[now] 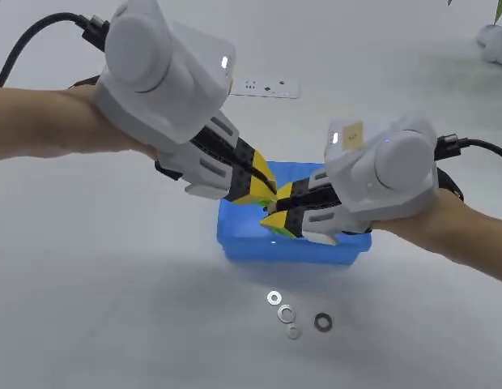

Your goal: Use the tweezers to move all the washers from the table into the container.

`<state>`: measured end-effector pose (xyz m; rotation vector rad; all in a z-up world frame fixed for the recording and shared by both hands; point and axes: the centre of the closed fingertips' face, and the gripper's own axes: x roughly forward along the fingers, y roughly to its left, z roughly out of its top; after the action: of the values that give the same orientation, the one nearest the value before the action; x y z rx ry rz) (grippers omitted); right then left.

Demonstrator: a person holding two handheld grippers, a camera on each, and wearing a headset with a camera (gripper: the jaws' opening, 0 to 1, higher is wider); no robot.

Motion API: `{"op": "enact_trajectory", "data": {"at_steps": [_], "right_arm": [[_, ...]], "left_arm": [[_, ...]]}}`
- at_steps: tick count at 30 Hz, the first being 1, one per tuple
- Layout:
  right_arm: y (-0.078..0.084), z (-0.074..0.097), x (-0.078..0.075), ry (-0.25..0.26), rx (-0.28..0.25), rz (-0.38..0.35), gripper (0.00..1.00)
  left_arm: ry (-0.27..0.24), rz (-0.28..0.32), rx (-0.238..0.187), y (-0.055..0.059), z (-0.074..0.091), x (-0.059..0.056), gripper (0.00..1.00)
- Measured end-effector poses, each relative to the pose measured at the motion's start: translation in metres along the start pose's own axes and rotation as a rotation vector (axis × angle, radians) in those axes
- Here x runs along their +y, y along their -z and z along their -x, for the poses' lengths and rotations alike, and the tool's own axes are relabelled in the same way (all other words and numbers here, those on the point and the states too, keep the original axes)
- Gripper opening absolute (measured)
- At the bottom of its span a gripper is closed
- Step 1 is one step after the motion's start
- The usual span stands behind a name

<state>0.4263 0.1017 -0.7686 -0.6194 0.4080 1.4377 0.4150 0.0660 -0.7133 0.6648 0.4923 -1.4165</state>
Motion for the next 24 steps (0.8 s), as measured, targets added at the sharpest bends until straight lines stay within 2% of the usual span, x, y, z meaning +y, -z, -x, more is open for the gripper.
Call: {"op": "enact_trajectory", "data": {"at_steps": [11, 19, 24], "right_arm": [[-0.021, 0.018, 0.001, 0.028, -0.031, 0.02, 0.1], [-0.03, 0.035, 0.012, 0.03, -0.046, 0.03, 0.1], [-0.035, 0.046, 0.022, 0.031, -0.051, 0.026, 0.1]], "left_arm": [[-0.019, -0.053, 0.005, -0.022, 0.017, -0.006, 0.06], [-0.012, -0.086, 0.005, -0.041, 0.024, -0.022, 0.06], [-0.016, -0.077, -0.013, -0.05, 0.027, -0.032, 0.06]]}}
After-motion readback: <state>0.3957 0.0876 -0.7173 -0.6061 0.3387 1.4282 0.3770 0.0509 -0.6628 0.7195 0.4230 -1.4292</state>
